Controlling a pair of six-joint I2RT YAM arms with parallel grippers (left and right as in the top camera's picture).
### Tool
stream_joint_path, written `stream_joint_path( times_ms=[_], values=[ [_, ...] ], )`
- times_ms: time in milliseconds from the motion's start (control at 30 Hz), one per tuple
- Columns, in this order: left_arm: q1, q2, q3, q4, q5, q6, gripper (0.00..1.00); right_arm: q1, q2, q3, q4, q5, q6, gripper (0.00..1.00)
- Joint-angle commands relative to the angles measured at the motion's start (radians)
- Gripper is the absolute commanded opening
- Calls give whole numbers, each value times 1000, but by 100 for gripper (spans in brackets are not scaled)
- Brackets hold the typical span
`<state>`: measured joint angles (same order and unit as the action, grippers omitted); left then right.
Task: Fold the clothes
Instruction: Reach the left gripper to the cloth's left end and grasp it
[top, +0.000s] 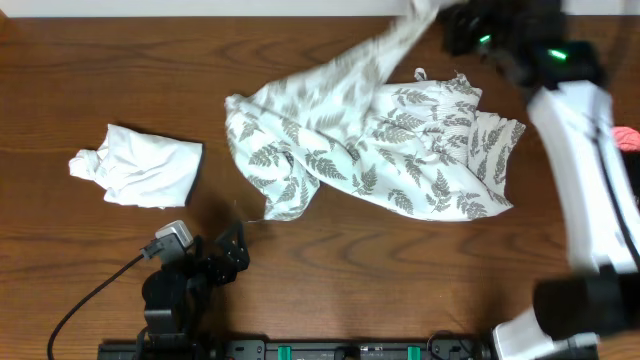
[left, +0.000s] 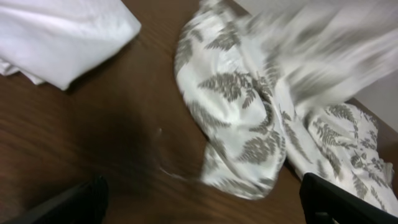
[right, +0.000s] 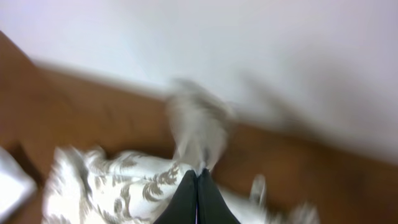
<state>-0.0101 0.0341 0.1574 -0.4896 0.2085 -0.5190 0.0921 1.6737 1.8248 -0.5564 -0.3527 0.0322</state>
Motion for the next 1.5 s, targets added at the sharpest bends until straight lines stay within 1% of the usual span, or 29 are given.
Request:
stream_joint_path(
  times_ms=[0, 167, 300, 400, 500, 733, 833, 900, 1033, 1167, 1267, 1367, 1467],
  values=[
    [4, 23, 34, 6, 39, 21, 98, -40, -122, 20, 31, -40, -30, 1],
    [4, 49, 42, 23, 53, 30, 98, -76, -208, 20, 40, -29, -30, 1],
    [4, 79, 51, 60, 119, 71, 98, -102, -237, 20, 40, 8, -10, 1],
    [4, 109, 67, 78, 123, 86, 98, -105, -244, 20, 34, -1, -3, 1],
    [4, 153, 101, 84, 124, 119, 98, -104, -245, 20, 22, -51, -4, 1],
    [4, 333, 180, 85, 161, 134, 98, -104, -243, 20, -51, -56, -4, 1],
    [4, 466, 208, 97, 185, 134, 98, -104, -239, 20, -90, -56, -4, 1],
    [4, 578, 237, 117, 218, 160, 98, -104, -233, 20, -120, -56, -3, 1],
    [-5, 817, 388, 80, 230, 217, 98, -104, -220, 20, -186, -56, -2, 1],
    [-45, 1062, 655, -67, 217, 308, 98, -103, -210, 20, -252, -56, 24, 1],
    [-71, 1202, 838, -164, 203, 354, 98, -102, -210, 20, -279, -55, 29, 1],
    [-88, 1291, 935, -174, 204, 350, 98, -102, -210, 20, -285, -57, 31, 1],
    [-102, 1326, 944, -121, 230, 349, 98, -102, -210, 20, -291, -114, 18, 1]
  ],
)
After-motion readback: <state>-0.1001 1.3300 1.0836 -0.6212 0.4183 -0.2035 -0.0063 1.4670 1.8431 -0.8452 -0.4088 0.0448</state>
